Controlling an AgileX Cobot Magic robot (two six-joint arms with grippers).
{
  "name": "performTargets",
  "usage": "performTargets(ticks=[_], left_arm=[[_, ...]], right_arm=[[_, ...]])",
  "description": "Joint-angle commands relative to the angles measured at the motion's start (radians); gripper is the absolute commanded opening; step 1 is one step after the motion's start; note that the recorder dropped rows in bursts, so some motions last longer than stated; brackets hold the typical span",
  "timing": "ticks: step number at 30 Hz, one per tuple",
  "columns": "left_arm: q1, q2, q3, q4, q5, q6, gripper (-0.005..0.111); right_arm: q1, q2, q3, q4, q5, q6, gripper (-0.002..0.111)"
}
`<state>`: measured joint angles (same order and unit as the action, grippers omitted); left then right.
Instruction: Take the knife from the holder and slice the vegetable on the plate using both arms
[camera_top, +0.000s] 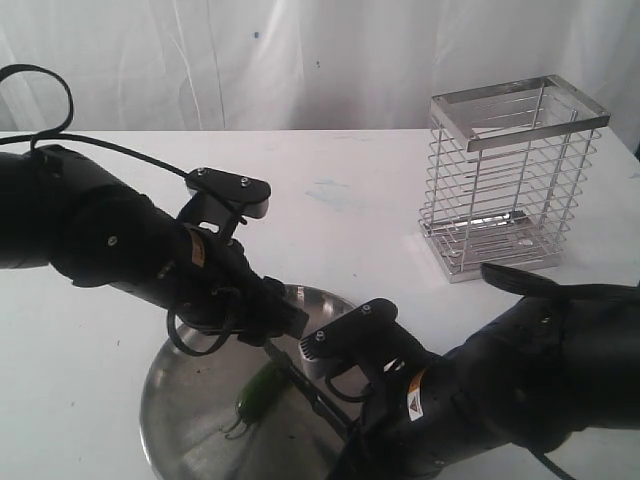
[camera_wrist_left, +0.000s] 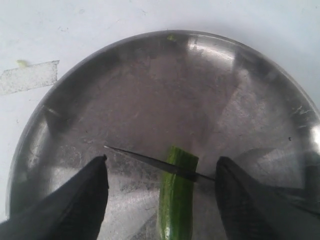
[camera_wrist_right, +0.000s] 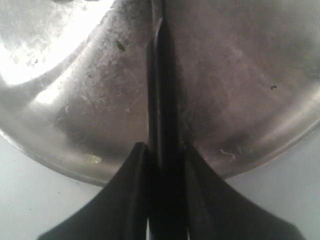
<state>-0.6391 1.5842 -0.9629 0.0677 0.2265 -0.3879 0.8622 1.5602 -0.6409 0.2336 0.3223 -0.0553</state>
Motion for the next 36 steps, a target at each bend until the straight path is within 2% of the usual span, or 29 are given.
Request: performTargets(ticks=[1, 22, 24, 29, 36], left_arm=[[-0.001, 0.0, 0.006, 0.0, 0.01, -0.001, 0.065], [-0.001, 0.0, 0.006, 0.0, 0.003, -0.001, 0.065], [-0.001, 0.0, 0.006, 0.022, 0.0, 0.001, 0.061], [-0.001, 0.0, 0.006, 0.09, 0.0, -0.001, 0.041], [0.041, 0.033, 0.006, 0.102, 0.009, -0.045, 0.04]], right_arm=[[0.004, 0.0, -0.003, 0.004, -0.03, -0.011, 0.0], [0.004, 0.043, -0.022, 0.001, -0.05, -0.011, 0.0], [0.004, 0.043, -0.027, 0.001, -0.048, -0.011, 0.0], [0.004, 0.047, -0.027, 0.001, -0.044, -0.011, 0.0], [0.004, 0.048, -0.027, 0.001, -0.042, -0.011, 0.0]])
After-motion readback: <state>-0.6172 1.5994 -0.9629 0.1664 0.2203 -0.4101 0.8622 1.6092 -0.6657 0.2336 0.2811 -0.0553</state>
